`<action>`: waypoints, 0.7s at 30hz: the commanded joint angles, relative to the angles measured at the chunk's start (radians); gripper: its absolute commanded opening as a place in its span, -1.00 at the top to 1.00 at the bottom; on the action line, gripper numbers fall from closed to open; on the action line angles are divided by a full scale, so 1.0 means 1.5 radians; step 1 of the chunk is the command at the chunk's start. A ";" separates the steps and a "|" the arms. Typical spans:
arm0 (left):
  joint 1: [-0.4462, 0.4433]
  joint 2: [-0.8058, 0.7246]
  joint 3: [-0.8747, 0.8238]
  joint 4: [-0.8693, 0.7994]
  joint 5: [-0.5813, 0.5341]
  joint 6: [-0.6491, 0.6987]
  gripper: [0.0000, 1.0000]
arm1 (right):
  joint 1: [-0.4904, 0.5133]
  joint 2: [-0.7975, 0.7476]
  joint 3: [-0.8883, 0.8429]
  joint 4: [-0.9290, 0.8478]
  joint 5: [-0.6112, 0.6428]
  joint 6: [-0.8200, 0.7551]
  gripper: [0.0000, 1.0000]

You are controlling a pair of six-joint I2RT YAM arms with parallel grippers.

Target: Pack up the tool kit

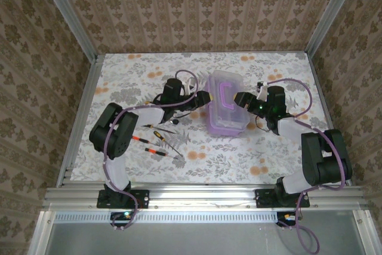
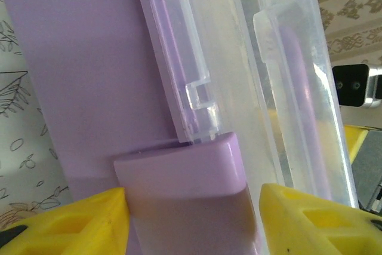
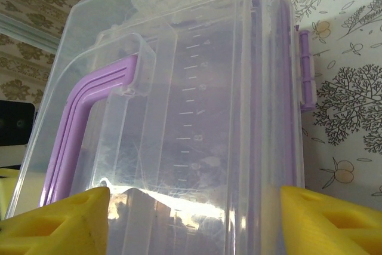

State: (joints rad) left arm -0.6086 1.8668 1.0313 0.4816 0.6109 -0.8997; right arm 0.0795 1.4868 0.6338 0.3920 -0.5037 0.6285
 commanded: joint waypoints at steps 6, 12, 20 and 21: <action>-0.043 -0.079 0.074 -0.011 0.046 0.084 -0.13 | 0.030 0.010 -0.038 -0.319 0.021 -0.073 -0.46; -0.041 -0.067 0.063 -0.010 0.040 0.081 -0.14 | 0.023 0.021 -0.026 -0.326 0.020 -0.084 -0.46; -0.006 -0.110 -0.026 -0.024 0.011 0.091 -0.15 | 0.024 0.022 -0.001 -0.360 0.037 -0.109 -0.58; -0.001 -0.117 -0.037 -0.029 0.003 0.094 -0.15 | 0.025 0.016 0.009 -0.376 0.045 -0.118 -0.63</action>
State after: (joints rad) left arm -0.6327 1.7508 1.0100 0.4496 0.6441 -0.7952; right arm 0.1085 1.4597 0.6888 0.1757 -0.5228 0.5198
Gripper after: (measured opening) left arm 0.577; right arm 0.801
